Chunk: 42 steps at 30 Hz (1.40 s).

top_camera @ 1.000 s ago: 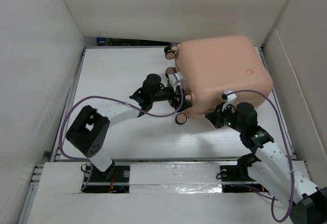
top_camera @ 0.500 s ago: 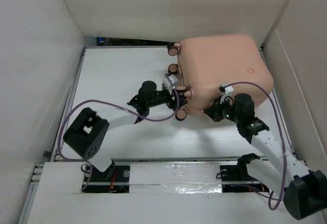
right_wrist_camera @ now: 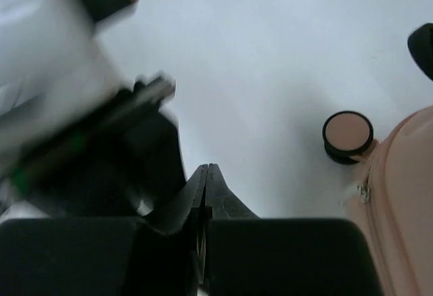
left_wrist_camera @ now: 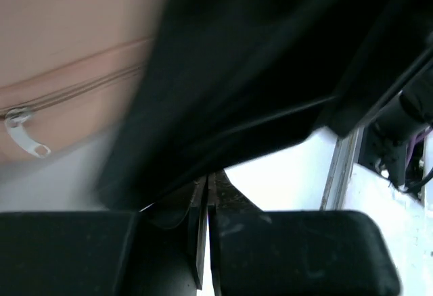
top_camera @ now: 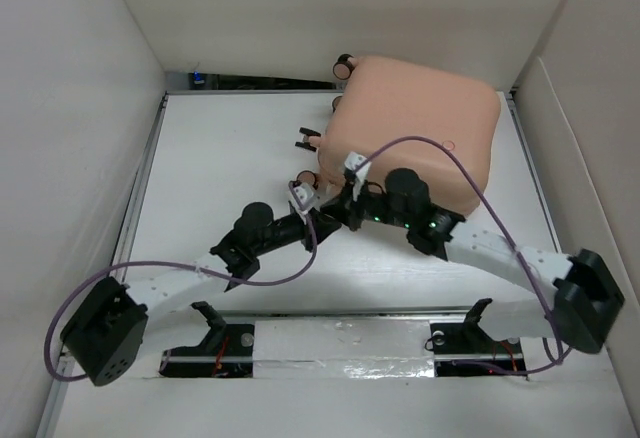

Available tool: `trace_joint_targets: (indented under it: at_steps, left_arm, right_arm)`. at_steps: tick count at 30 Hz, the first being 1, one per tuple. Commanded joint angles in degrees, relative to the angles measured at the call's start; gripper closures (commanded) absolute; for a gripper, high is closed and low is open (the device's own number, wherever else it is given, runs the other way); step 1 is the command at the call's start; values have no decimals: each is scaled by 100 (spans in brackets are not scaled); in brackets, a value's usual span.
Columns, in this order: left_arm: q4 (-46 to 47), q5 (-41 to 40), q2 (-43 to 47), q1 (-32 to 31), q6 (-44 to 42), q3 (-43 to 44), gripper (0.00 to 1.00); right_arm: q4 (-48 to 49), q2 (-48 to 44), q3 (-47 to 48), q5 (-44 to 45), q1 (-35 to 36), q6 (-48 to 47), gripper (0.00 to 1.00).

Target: Pack the luggage

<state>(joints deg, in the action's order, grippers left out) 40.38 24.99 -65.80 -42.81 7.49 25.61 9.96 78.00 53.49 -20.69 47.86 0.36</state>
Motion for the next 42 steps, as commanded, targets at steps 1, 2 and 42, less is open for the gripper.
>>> trace_joint_targets:
  at_steps: [1,2,42]
  left_arm:
    - [743,-984,716,36,392,-195,100]
    - [778,-1144,961,88,490,-231,100]
    - [-191,-1084,-2739,1284,2301,2488,28]
  right_arm:
    - [261,-1038,-1440,-437,198,472,100]
    - [174,-1337,-1743,-306,120,743,100]
    - [-1573,2621,2574,417,-4920,1204,38]
